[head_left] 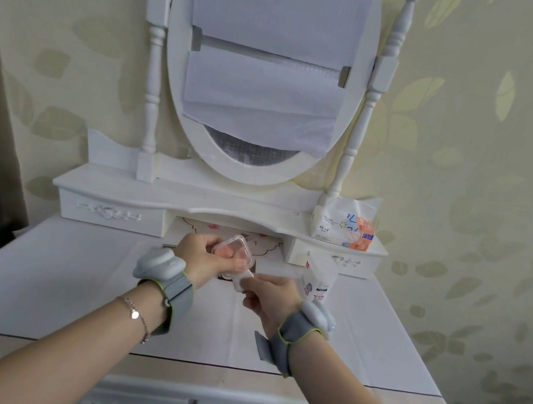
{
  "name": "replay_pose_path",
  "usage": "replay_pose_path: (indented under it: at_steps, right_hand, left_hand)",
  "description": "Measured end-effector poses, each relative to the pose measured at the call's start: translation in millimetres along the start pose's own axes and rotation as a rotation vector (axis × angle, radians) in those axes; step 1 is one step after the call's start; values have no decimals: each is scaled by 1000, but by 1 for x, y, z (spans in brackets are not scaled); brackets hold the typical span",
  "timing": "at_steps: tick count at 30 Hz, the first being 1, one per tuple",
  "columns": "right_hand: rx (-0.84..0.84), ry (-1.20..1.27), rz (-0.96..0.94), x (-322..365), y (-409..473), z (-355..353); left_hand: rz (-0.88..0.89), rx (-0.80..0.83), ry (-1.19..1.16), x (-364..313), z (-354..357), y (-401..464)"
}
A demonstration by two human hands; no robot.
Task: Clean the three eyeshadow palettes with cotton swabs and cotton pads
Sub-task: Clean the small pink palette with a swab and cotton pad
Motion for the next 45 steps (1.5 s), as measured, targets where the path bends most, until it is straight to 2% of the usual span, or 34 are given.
replay_pose_path:
  at_steps: [3, 7, 12, 19, 22, 26, 32, 41, 45]
  right_hand:
    - [-51, 59, -38, 8, 4, -3]
    - [-36, -36, -123, 18, 8, -6]
    - [54, -181, -71, 5, 1, 2]
    - [6, -210, -117, 14, 8, 2]
    - [20, -241, -71, 11, 6, 3]
    - [8, -120, 82, 3, -1, 5]
    - [23, 315, 394, -14, -10, 26]
    - [-100, 469, 339, -1, 4, 16]
    - [-66, 455, 360, -1, -1, 20]
  left_hand:
    - [-1, -26, 28, 6, -2, 3]
    - [-12, -35, 13, 8, -4, 4]
    - [-10, -23, 28, 5, -8, 4]
    - [-111, 9, -49, 15, -7, 4]
    - [-132, -3, -75, 16, -5, 5]
    - [-127, -16, -64, 15, -8, 7]
    - [-95, -46, -133, 12, 0, 6]
    - [-10, -30, -178, -1, -4, 3]
    - [-18, 11, -223, -1, -1, -1]
Point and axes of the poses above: each hand's wrist, its own y-axis towards the middle knuckle, its own z-axis out of the palm, x = y × z, the point moved 6 cm from there along y, towards the middle knuckle, and after that the axes turned 15 degrees about -z, right-handed, at the moved point
